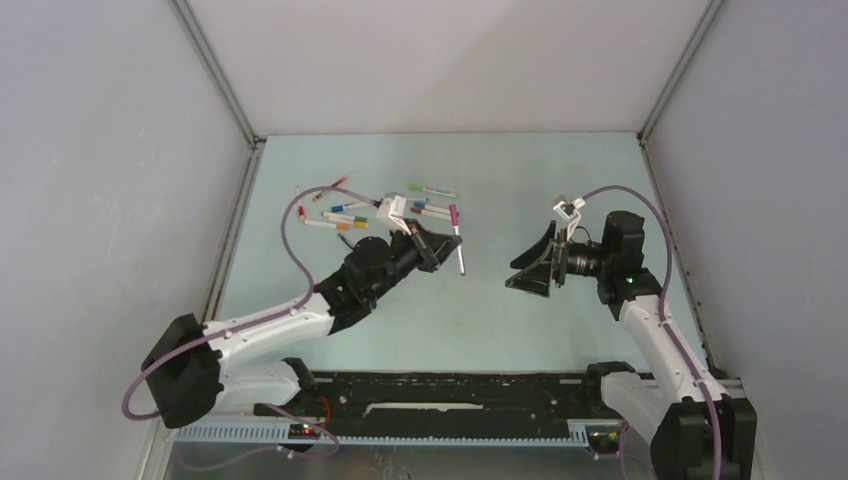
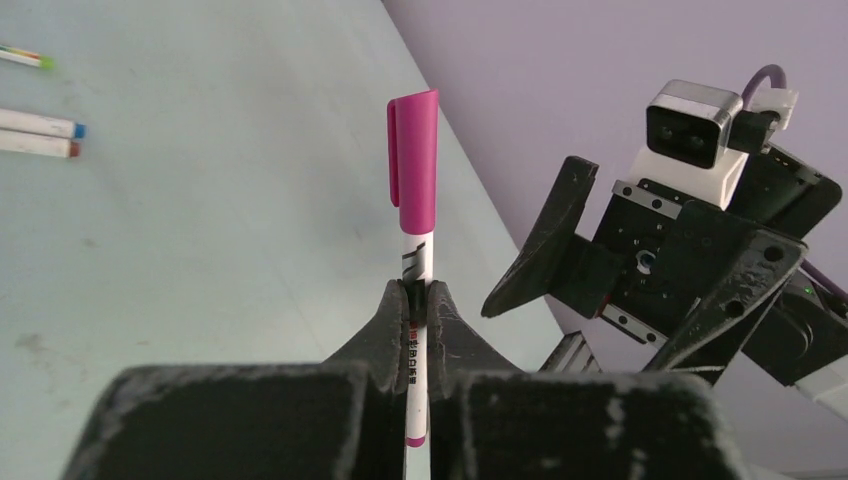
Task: Open the pen caps
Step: Pick up the pen from the center of the board.
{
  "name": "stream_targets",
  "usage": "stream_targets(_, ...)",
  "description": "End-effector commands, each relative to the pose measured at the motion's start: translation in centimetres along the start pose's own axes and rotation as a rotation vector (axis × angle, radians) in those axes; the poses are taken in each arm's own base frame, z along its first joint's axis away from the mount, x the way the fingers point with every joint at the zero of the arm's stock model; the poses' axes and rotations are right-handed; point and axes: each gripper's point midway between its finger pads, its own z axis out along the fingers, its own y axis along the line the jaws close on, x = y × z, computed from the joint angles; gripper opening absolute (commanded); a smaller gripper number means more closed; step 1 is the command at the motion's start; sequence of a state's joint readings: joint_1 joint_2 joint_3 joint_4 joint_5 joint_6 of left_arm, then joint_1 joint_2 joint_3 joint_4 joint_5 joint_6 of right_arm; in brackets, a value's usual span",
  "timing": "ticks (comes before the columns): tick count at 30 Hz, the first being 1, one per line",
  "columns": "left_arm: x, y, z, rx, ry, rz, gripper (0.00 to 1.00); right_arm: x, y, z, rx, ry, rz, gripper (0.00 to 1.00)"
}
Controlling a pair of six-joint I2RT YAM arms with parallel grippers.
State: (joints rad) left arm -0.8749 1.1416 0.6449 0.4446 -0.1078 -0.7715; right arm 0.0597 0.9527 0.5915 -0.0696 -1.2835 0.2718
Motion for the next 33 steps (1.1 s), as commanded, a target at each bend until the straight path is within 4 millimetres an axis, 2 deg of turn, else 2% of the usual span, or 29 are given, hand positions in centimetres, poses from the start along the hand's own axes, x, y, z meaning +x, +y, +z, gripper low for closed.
stream_targets(1,-3.7,-5.3,1.8,0.105,-0.155,-0.074,0.00,-1.2,1.1,0.9,-0.045,-0.014,-0.014,0.93)
stream_targets(8,-2.1,-7.6,3.4,0.142,-0.148,-0.106,0.00,-0.7,0.6,1.8,-0.044,0.007,0.003,0.86)
stream_targets(14,-0.2,-8.7,4.3,0.159,-0.117,-0.122,0.00,-1.0,0.3,2.0,-0.041,0.001,0.020,0.82)
stream_targets(18,0.8,-9.5,4.8,0.177,-0.099,-0.133,0.00,-1.2,0.1,2.0,-0.042,-0.003,0.032,0.74)
stream_targets(22,1.5,-10.1,5.2,0.186,-0.084,-0.131,0.00,-1.3,0.1,1.9,-0.042,-0.006,0.037,0.60)
stream_targets(27,2.1,-10.2,5.5,0.188,-0.073,-0.134,0.00,-1.4,0.0,1.8,-0.037,-0.012,0.042,0.38)
stream_targets(29,2.1,-10.3,5.5,0.190,-0.070,-0.136,0.00,-1.6,-0.2,1.7,-0.032,-0.018,0.040,0.25)
stream_targets(31,2.1,-10.5,5.5,0.197,-0.068,-0.137,0.01,-1.7,-0.3,1.5,-0.032,-0.021,0.043,0.07)
stream_targets(32,2.1,-10.6,5.5,0.201,-0.066,-0.138,0.05,-1.7,-0.3,1.4,-0.034,-0.023,0.043,0.00)
stream_targets(33,2.0,-10.7,5.4,0.207,-0.063,-0.138,0.12,-1.7,-0.2,1.3,-0.038,-0.022,0.044,0.00)
